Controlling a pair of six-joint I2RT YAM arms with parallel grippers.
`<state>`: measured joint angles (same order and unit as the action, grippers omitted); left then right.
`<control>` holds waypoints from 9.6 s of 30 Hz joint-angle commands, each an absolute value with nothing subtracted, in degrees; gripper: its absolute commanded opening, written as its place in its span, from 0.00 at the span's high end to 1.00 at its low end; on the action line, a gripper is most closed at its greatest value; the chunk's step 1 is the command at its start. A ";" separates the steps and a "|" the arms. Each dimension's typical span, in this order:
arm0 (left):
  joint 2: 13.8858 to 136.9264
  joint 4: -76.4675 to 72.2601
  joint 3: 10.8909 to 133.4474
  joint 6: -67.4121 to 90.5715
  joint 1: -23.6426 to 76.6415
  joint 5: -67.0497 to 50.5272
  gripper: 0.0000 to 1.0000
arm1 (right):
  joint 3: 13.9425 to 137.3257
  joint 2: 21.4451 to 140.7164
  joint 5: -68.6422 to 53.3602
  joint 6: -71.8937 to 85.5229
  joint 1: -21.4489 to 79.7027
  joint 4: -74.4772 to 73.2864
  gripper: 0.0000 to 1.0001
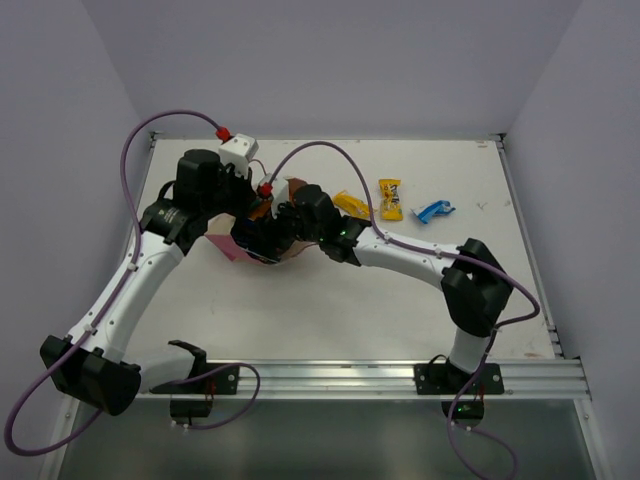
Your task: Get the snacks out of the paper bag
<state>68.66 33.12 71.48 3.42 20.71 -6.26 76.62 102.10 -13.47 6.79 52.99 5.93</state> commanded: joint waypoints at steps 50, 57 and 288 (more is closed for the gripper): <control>67.15 32.43 71.28 4.22 20.74 -1.06 1.00 | 73.74 82.90 -13.27 6.15 51.77 5.02 1.00; 67.94 32.52 71.89 4.40 20.74 -0.35 1.00 | 74.61 69.44 -8.54 4.04 49.59 -3.24 1.00; 72.33 28.83 71.72 10.37 26.46 -4.22 1.00 | 62.40 54.58 9.93 32.43 19.00 -12.30 1.00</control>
<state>72.38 27.31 70.00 12.71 26.44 -6.48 61.91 54.48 10.00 34.15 23.14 -12.95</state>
